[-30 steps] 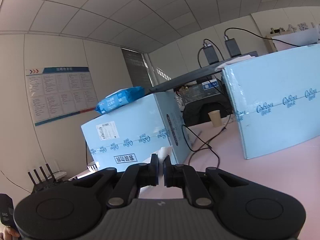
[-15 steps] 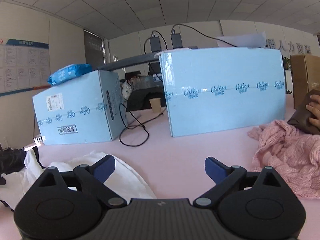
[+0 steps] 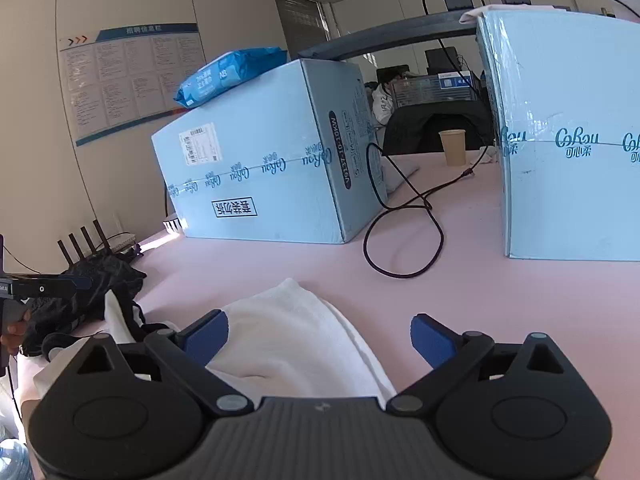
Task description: Fold clothes
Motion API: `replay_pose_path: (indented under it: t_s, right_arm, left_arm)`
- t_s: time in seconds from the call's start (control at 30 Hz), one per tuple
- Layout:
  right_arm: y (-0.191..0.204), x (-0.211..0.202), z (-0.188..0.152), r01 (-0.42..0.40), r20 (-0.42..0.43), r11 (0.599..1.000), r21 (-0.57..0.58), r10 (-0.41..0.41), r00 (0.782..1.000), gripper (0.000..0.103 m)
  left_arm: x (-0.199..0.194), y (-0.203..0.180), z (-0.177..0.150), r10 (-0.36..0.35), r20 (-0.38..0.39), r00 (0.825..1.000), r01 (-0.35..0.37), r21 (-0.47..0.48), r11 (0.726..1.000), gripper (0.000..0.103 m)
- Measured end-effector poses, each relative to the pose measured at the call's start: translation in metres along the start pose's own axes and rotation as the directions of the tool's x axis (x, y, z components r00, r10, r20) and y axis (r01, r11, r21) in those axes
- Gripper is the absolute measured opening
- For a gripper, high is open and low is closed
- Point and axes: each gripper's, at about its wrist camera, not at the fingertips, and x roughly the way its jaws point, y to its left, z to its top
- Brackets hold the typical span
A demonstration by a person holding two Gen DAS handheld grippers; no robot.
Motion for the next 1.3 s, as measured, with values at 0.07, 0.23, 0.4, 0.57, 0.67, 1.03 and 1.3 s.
replay_pose_path:
  t_s: [0.07,0.23,0.4,0.57,0.67,1.03,1.3]
  right_arm:
    - [-0.007,0.024,0.002,0.025,-0.049,0.999,-0.021,-0.026,0.998,0.099]
    - [-0.007,0.083,0.004,0.051,-0.159,0.994,-0.097,-0.066,0.985,0.097]
    - [0.022,0.129,0.010,-0.005,-0.193,0.983,-0.181,-0.030,0.981,0.054]
    - [0.015,0.122,0.027,-0.060,-0.182,0.998,-0.017,0.056,0.982,0.006]
    - [0.007,0.101,0.040,-0.028,-0.081,0.999,0.015,0.029,0.996,0.006]
    - [-0.027,-0.016,0.120,0.056,0.338,0.981,0.186,-0.117,0.934,0.006]
    - [-0.058,-0.137,0.101,0.058,0.431,0.970,0.235,-0.157,0.889,0.006]
  left_arm:
    - [0.017,0.011,-0.002,0.010,-0.022,1.000,-0.011,-0.055,0.998,0.095]
    - [0.042,0.026,-0.002,0.000,-0.089,0.996,-0.011,-0.118,0.993,0.065]
    - [0.057,0.031,0.001,0.040,-0.128,0.991,-0.061,-0.164,0.985,0.019]
    - [0.047,0.025,0.017,0.082,-0.056,0.995,-0.090,-0.174,0.981,0.011]
    - [0.036,0.015,0.041,0.097,0.022,0.995,-0.092,-0.160,0.983,0.010]
    - [0.004,-0.051,0.122,0.022,0.336,0.942,0.032,-0.155,0.987,0.010]
    - [-0.064,-0.066,0.053,-0.102,0.331,0.938,0.121,-0.036,0.992,0.010]
